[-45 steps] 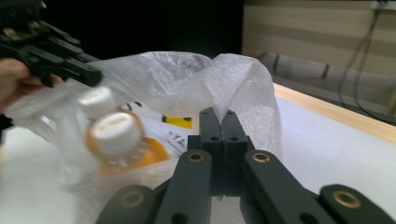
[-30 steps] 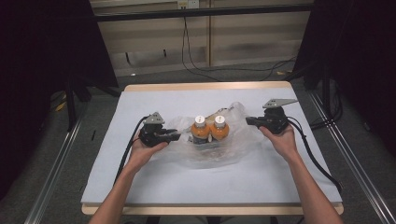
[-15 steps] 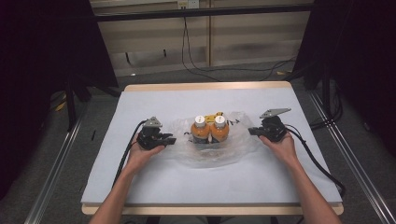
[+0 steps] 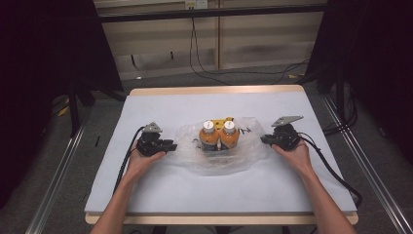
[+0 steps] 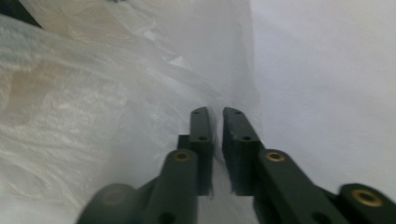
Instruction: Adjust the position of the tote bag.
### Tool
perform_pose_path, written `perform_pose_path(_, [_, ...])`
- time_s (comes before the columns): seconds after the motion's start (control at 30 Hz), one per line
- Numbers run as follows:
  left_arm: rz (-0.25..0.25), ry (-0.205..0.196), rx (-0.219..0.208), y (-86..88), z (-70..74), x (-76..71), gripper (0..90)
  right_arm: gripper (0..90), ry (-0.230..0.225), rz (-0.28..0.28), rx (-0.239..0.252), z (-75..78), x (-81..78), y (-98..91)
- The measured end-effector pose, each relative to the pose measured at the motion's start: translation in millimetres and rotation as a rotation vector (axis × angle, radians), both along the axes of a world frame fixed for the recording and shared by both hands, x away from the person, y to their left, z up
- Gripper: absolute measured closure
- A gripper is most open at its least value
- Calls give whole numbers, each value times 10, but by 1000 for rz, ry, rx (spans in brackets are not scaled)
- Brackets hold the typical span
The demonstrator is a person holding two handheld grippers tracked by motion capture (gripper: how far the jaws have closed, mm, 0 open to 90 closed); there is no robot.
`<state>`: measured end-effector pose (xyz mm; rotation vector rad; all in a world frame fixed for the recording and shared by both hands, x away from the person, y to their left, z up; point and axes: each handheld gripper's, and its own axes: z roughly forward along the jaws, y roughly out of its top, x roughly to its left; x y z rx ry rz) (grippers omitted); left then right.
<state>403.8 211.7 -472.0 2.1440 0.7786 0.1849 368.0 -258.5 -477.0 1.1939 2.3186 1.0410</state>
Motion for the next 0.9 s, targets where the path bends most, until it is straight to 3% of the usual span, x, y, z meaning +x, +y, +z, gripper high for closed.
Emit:
perform_pose_path(0.1, [-3, -38, -45, 31, 181, -53, 619, 656, -48, -13, 103, 179, -39, -101])
perform_pose_path(0.2, [-15, -99, -91, 33, 409, -144, 571, 543, -90, -20, 156, 331, -93, -152])
perform_pose_path(0.3, [-25, -158, -131, 13, 614, -241, 562, 529, -126, -2, 185, 485, -165, -145])
perform_pose_path(0.4, [-63, -209, -140, -54, 774, -339, 603, 576, -162, 33, 198, 630, -241, -99])
perform_pose_path(0.5, [-83, -229, -163, -98, 891, -387, 594, 573, -187, 52, 193, 759, -297, -36])
perform_pose_path(0.57, [-108, -232, -168, -133, 898, -411, 623, 577, -195, 73, 203, 825, -327, -5])
perform_pose_path(0.73, [-197, -171, -137, -336, 766, -402, 732, 661, -201, 130, 199, 887, -376, 136])
perform_pose_path(0.8, [-216, -152, -104, -441, 683, -375, 752, 727, -185, 161, 209, 857, -363, 223])
perform_pose_path(0.9, [-237, -117, -73, -595, 536, -310, 778, 818, -136, 188, 173, 741, -280, 381])
